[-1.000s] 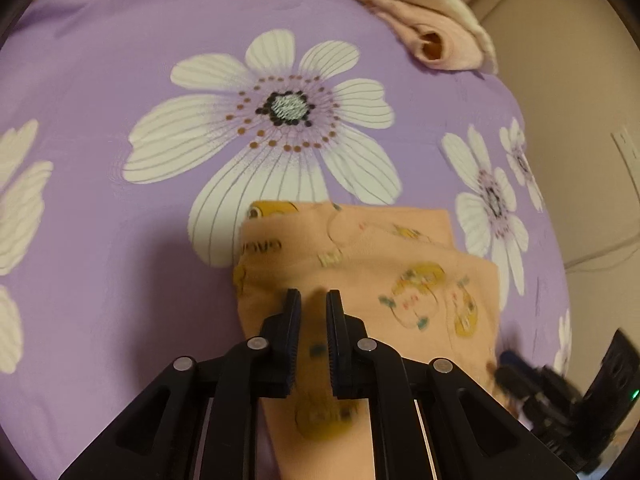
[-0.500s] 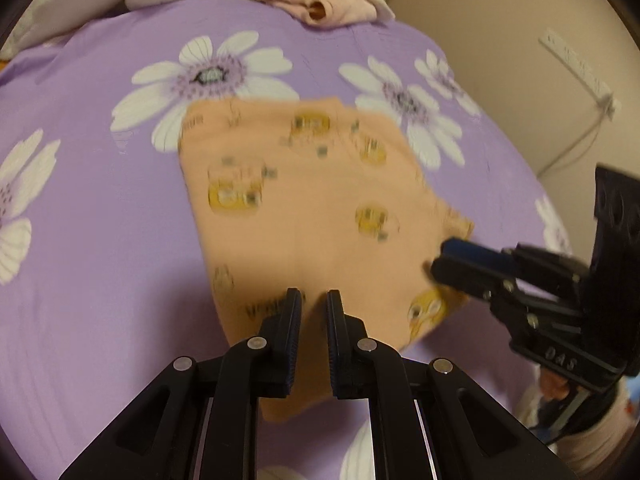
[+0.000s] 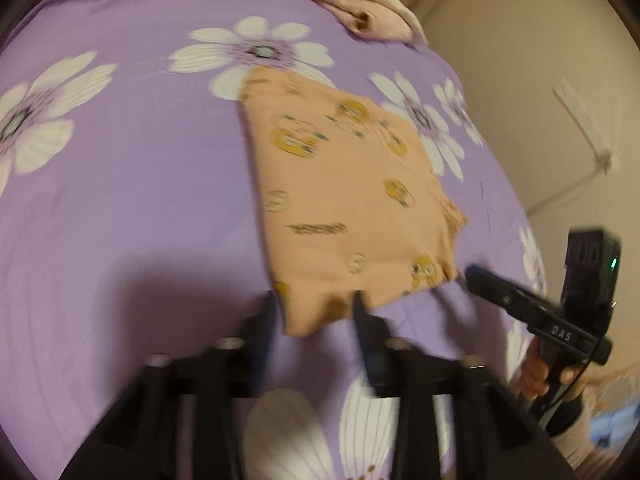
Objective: Fold small clothes
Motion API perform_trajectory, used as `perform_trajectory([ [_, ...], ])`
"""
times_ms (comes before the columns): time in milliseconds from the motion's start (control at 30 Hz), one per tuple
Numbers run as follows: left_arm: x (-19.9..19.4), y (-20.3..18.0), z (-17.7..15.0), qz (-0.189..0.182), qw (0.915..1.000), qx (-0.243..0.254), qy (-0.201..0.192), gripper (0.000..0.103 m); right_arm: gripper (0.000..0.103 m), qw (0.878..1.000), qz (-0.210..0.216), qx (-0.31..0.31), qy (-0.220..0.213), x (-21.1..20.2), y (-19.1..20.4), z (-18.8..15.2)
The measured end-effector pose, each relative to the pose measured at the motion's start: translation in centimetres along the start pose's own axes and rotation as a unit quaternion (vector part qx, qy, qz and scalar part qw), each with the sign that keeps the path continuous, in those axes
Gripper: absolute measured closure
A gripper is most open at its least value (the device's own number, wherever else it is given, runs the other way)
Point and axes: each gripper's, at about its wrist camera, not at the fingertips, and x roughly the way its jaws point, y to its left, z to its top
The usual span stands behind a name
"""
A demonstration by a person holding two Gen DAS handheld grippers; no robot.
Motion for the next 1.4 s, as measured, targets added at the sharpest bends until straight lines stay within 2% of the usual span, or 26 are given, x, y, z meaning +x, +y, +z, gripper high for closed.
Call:
perform_trajectory([
  [33,-0.4,0.7,0.1,-0.005,0.9998,-0.016,-0.009,0.048,0.052,1.000,0.007,0.014,-0.004,-0.3,-0.4,0.0],
  [133,-1.0,2.5,0.6,-0.021,0.9979,-0.059,-0.018,0.048,0.049,0.997,0.038,0.067,-0.013,-0.7,-2.0,0.3],
  [200,-0.8,3.5,1.0,-0.035,0.9959,-0.082,-0.016,0.048,0.042,0.992,0.061,0.108,-0.017,-0.6,-3.2,0.6],
  [267,-0.5,4.3,1.4,-0.060,0.9929,-0.103,-0.009,0.048,0.039,0.985,0.085,0.147,-0.023,-0.4,-4.4,0.9],
  [333,0.2,4.9,1.9,-0.089,0.9886,-0.122,0.002,0.048,0.037,0.979,0.105,0.170,-0.025,-0.1,-5.0,1.2],
  [467,1.3,5.3,2.6,-0.125,0.9824,-0.139,0.011,0.048,0.033,0.971,0.133,0.196,-0.020,1.0,-5.8,1.9],
  [767,4.5,5.4,5.0,-0.167,0.9718,-0.165,0.024,0.048,0.033,0.969,0.149,0.199,-0.001,3.6,-6.2,4.2],
  [1167,6.4,5.1,7.0,-0.179,0.9704,-0.160,0.029,0.048,0.035,0.970,0.167,0.177,0.021,6.8,-5.6,6.6],
  [1400,7.5,4.7,8.0,-0.184,0.9696,-0.158,0.031,0.048,0.047,0.972,0.165,0.167,0.026,8.2,-5.4,7.2],
])
